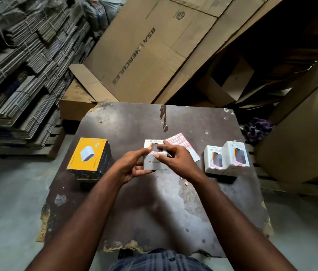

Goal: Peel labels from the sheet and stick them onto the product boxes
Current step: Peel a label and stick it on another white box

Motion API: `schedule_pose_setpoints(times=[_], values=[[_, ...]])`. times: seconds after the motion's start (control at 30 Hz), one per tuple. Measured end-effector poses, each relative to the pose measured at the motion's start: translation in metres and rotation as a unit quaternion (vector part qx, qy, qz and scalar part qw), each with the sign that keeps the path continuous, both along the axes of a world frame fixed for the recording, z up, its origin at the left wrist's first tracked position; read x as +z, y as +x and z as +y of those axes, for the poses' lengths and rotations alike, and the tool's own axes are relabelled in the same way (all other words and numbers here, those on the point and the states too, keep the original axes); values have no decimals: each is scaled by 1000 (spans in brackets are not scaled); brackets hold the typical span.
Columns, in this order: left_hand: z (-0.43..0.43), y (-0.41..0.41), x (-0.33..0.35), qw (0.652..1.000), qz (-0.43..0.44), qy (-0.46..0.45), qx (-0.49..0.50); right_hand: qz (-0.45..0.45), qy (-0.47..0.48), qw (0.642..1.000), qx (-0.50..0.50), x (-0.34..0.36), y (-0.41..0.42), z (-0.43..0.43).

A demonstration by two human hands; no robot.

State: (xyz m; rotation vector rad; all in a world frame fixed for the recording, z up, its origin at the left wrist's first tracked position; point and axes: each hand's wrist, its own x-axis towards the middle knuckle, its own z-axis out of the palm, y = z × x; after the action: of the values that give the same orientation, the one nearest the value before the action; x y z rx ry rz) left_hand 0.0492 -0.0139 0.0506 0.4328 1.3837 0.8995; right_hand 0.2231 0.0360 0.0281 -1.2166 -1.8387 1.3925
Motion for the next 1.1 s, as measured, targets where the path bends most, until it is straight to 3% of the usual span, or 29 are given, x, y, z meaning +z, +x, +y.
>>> schedule_pose_setpoints(times=[0.07,0.23,0.37,0.53,0.7,0.9,1.1], values=[[4,3,0,1000,6,6,-1,-5,13,1000,-22,-4,-2,2],[7,1,-5,1000,11,10,-4,23,-50,998,29,-4,3,13],[14,2,-8,999,11,35,14,84,-69,993,-47,-3,-13,14],[26,-5,-10,999,23,35,11,162,-200,951,-171,-6,-31,21],[32,-10,-16,999,31,39,-5,141,-148,967,-149,-7,-35,19],[33,-1,-20,993,102,65,-19,139,-140,971,-136,-3,-38,24],[30,-12,-9,997,-8,75,-10,166,-138,973,-76,-1,-25,19]])
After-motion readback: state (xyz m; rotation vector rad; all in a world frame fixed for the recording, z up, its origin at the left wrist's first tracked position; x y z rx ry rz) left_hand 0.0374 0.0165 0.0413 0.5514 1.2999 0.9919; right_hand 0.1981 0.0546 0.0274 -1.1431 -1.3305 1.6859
